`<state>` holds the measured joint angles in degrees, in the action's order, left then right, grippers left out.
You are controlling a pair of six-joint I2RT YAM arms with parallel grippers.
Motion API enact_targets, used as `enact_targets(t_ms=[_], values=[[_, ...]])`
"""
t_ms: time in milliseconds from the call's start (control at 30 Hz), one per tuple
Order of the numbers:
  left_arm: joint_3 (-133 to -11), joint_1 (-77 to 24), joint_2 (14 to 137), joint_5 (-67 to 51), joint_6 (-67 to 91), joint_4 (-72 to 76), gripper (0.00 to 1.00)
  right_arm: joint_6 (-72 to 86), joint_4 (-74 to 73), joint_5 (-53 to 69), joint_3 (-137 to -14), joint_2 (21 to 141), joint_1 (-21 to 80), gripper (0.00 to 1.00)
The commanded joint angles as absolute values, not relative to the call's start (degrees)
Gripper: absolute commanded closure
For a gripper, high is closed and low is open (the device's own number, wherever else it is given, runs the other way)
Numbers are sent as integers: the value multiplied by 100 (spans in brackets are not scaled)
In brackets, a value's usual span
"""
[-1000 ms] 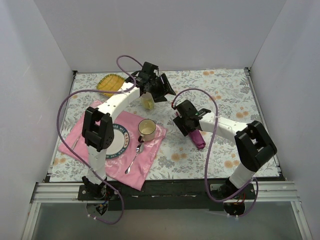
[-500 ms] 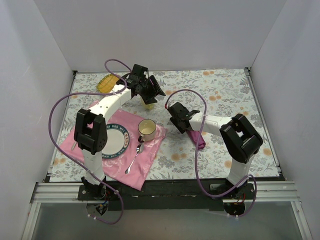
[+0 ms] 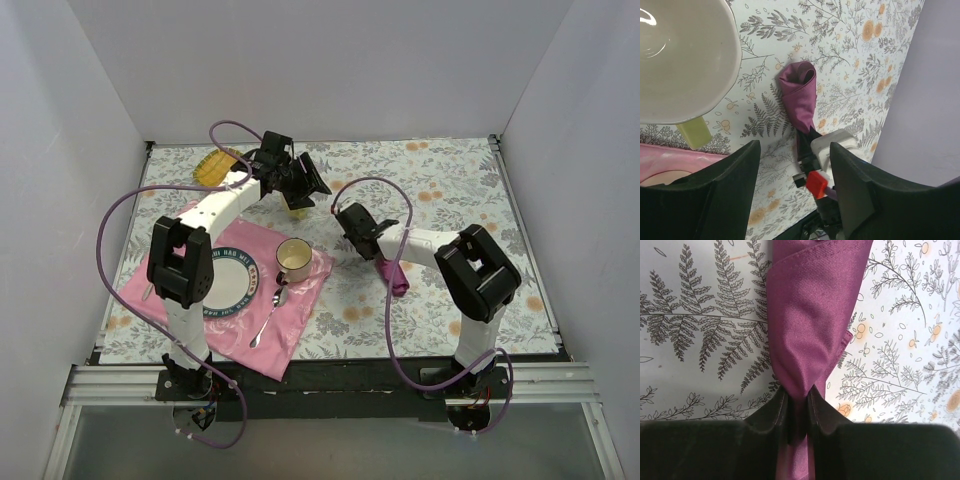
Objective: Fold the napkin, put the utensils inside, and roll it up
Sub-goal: Roll the napkin with the utensil
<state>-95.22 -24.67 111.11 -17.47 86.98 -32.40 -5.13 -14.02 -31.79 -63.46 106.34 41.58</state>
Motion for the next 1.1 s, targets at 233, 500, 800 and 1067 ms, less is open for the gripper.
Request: enact_targets(t_ms=[233, 500, 800, 1067], values=[[-9255, -2259, 10889, -2653, 8139, -2760, 44, 465, -1828, -39, -6381, 10169, 3262, 92], [-9062, -2276, 11083, -3926, 8437, -2137, 44, 1045, -1197, 2494, -5890, 9914, 2383, 93], [-9034, -2671, 11496, -4553, 8929, -1450, 46, 1863, 683, 4798, -5037, 10221, 1654, 93], [-9334, -3164, 11935, -4474, 9061, -1345, 46, 2311, 1467, 5580, -4588, 10529, 1099, 93]])
